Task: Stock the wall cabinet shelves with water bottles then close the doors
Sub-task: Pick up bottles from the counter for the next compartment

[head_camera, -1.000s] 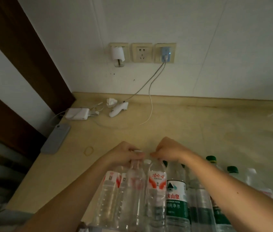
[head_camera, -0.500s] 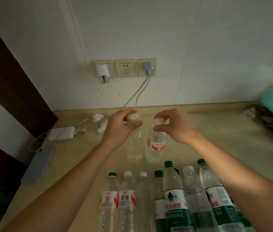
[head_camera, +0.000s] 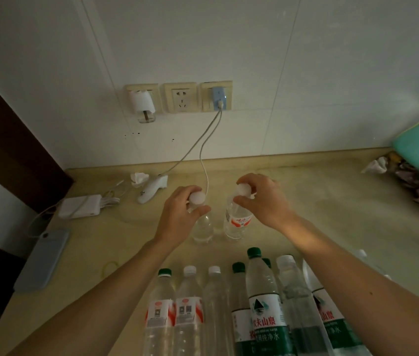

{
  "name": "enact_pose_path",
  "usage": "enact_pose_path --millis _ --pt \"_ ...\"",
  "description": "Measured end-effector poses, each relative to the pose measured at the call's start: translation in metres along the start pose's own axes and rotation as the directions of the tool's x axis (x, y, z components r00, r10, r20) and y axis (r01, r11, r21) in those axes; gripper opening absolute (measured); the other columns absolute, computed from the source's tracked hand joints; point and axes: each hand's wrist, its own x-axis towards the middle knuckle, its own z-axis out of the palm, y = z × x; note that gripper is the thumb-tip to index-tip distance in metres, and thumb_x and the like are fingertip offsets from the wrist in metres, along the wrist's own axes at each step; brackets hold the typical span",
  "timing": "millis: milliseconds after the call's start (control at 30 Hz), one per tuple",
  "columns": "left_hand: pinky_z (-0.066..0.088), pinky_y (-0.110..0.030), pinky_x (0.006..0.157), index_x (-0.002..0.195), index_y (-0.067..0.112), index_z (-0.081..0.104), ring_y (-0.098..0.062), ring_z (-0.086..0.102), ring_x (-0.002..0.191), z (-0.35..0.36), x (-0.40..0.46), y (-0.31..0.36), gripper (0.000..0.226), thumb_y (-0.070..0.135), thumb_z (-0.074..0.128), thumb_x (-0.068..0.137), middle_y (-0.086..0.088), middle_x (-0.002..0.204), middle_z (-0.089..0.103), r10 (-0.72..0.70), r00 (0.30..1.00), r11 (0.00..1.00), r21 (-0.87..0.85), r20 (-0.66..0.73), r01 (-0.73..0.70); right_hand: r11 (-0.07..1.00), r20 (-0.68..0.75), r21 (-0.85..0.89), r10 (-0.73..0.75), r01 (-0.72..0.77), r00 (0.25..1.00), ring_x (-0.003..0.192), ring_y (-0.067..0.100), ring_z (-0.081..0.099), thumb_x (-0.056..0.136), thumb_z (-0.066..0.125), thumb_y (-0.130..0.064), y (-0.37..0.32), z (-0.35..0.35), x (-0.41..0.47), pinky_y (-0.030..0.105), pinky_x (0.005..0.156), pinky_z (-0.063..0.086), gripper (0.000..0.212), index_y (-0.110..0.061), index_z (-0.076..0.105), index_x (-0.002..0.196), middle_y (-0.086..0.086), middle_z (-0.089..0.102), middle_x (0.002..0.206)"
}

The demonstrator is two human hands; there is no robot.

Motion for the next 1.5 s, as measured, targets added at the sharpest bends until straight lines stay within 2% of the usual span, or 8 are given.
enact_pose_path --millis 167,367,667,867,967,1100,1267,1500 --pt "0.055 -0.034 0.095 0.125 0.029 0.058 -0.007 0.059 0.111 0.003 0.001 -0.007 0.052 0.033 0.085 0.080 0.011 0.121 0.060 0.003 0.999 0.999 0.032 0.052 -0.005 0.995 0.111 0.064 0.072 -0.080 0.991 0.104 0.014 0.059 0.079 0.085 -0.029 0.019 0.009 -0.002 0.027 0.084 0.052 0.058 -0.021 0.060 0.131 -0.005 0.059 0.120" --pt "0.049 -0.031 0.101 0.139 0.040 0.041 -0.007 0.054 0.125 0.021 -0.023 -0.041 0.090 0.027 0.094 0.068 0.017 0.136 0.056 -0.270 0.949 0.952 -0.102 0.164 0.289 0.930 0.296 0.284 0.144 -0.231 0.944 0.114 0.014 0.060 0.072 0.089 -0.011 0.054 0.043 -0.004 0.030 0.095 0.053 0.081 -0.020 0.046 0.141 -0.005 0.062 0.125" --pt "0.050 -0.015 0.081 0.131 0.023 0.055 -0.013 0.064 0.114 0.045 -0.031 -0.061 0.068 0.007 0.088 0.074 0.007 0.120 0.068 -0.371 0.920 0.889 -0.240 0.125 0.391 0.912 0.265 0.331 0.157 -0.243 0.951 0.114 0.019 0.065 0.067 0.091 -0.006 0.067 0.053 -0.005 0.048 0.102 0.053 0.080 -0.017 0.052 0.136 -0.001 0.067 0.123" --pt "0.048 -0.037 0.106 0.131 0.027 0.054 -0.010 0.062 0.119 0.030 -0.011 0.003 0.067 0.018 0.089 0.074 0.012 0.124 0.067 -0.188 0.974 0.935 -0.281 0.129 0.218 0.888 0.094 0.434 0.126 -0.155 0.988 0.105 0.003 0.068 0.067 0.093 -0.015 0.036 -0.013 -0.031 0.024 0.088 0.057 0.074 -0.025 0.058 0.131 -0.012 0.073 0.114" --pt "0.045 -0.021 0.104 0.130 0.039 0.053 0.002 0.060 0.120 0.015 0.007 0.070 0.069 0.021 0.089 0.074 0.022 0.125 0.065 0.003 0.983 0.951 -0.305 0.185 0.055 0.893 -0.030 0.447 0.070 -0.049 0.997 0.102 -0.001 0.069 0.065 0.094 -0.016 0.009 -0.071 -0.052 0.010 0.081 0.053 0.074 -0.024 0.060 0.131 -0.015 0.074 0.113" --pt "0.044 -0.004 0.091 0.119 0.047 0.056 0.010 0.062 0.112 -0.003 0.017 0.177 0.061 0.026 0.089 0.072 0.030 0.116 0.068 0.261 0.958 0.918 -0.336 0.121 -0.208 0.885 -0.258 0.436 -0.052 0.165 0.965 0.108 0.001 0.067 0.065 0.094 -0.031 -0.031 -0.152 -0.075 0.017 0.089 0.052 0.066 -0.041 0.062 0.121 -0.019 0.073 0.114" --pt "0.053 -0.018 0.093 0.118 0.053 0.062 -0.002 0.067 0.111 -0.023 0.011 0.302 0.056 0.047 0.083 0.067 0.021 0.120 0.071 0.509 0.861 0.808 -0.354 0.015 -0.472 0.816 -0.418 0.434 -0.194 0.383 0.888 0.111 0.007 0.069 0.056 0.094 -0.054 -0.075 -0.246 -0.103 0.022 0.088 0.057 0.068 -0.049 0.063 0.117 -0.013 0.074 0.116" --pt "0.054 -0.036 0.090 0.122 0.043 0.063 -0.005 0.068 0.109 -0.059 0.006 0.435 0.049 0.052 0.076 0.076 0.015 0.115 0.073 0.663 0.728 0.680 -0.268 -0.173 -0.683 0.653 -0.594 0.381 -0.370 0.655 0.714 0.105 0.016 0.071 0.055 0.091 -0.038 -0.135 -0.363 -0.117 0.038 0.090 0.057 0.050 -0.047 0.072 0.100 -0.004 0.076 0.111"
